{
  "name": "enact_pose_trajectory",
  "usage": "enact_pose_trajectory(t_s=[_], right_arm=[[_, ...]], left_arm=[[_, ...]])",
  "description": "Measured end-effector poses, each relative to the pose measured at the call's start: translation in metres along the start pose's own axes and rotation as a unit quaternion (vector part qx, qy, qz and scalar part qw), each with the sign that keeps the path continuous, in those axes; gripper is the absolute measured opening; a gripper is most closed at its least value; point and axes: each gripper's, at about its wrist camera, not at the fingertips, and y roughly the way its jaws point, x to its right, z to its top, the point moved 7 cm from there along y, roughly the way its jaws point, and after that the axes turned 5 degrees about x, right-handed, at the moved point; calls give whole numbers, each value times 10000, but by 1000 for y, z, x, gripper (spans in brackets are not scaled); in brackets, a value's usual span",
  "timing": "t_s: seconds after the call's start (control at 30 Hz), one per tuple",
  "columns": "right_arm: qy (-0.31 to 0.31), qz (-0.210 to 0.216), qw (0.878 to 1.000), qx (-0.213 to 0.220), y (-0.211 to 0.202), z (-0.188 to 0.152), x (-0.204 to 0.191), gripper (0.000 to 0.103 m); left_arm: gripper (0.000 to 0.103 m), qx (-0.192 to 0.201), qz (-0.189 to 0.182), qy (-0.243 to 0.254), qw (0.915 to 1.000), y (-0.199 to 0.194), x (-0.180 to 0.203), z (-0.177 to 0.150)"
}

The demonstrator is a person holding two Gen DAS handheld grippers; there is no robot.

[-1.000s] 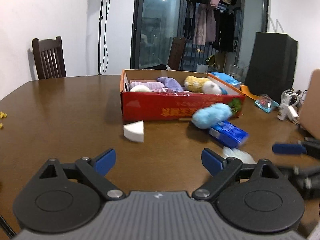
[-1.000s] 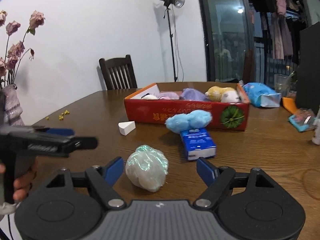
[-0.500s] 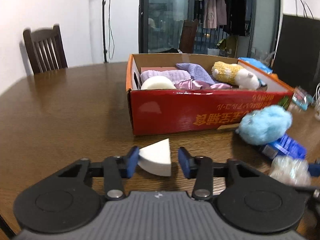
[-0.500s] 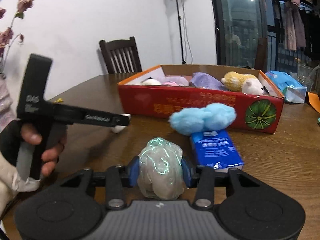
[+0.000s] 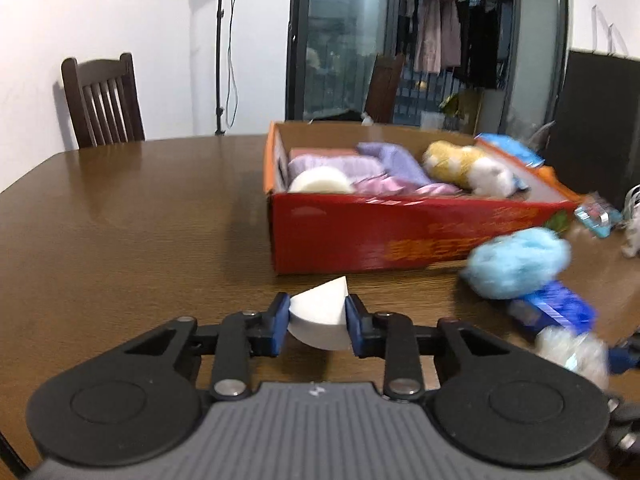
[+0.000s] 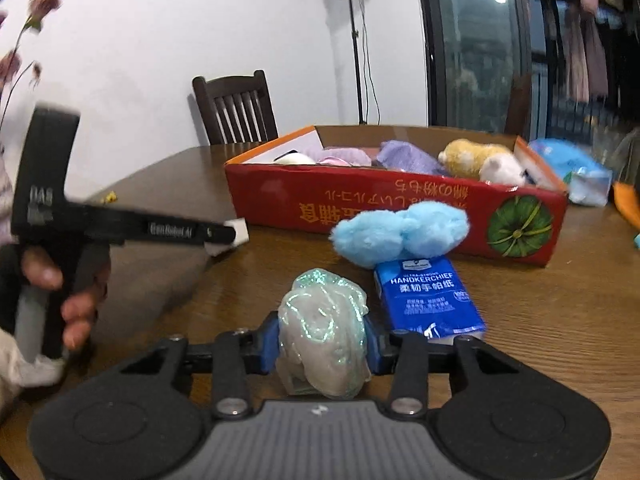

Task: Organize soft objects
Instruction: 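Carry the clear bag and foam wedge into the box with both grippers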

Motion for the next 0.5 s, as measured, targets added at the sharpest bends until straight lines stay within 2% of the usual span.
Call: enact_pose_trajectory(t_s=[0.13, 0.27, 0.4, 0.5], right_arm=[[68, -6, 9999, 83, -30, -6, -3, 40], [166, -88, 9994, 299, -56, -2, 5, 40], [270, -228, 9978, 564, -73, 11, 21, 41], [194, -240, 9965, 777, -80, 34, 35, 41]], left_arm=[[31, 140, -468, -202, 9986, -40, 26, -3], [31, 319, -681, -62, 9971, -68, 48, 3], [31, 475, -760, -16, 9960, -78, 56, 19], [31, 634, -930, 115, 9936, -74, 68, 46]])
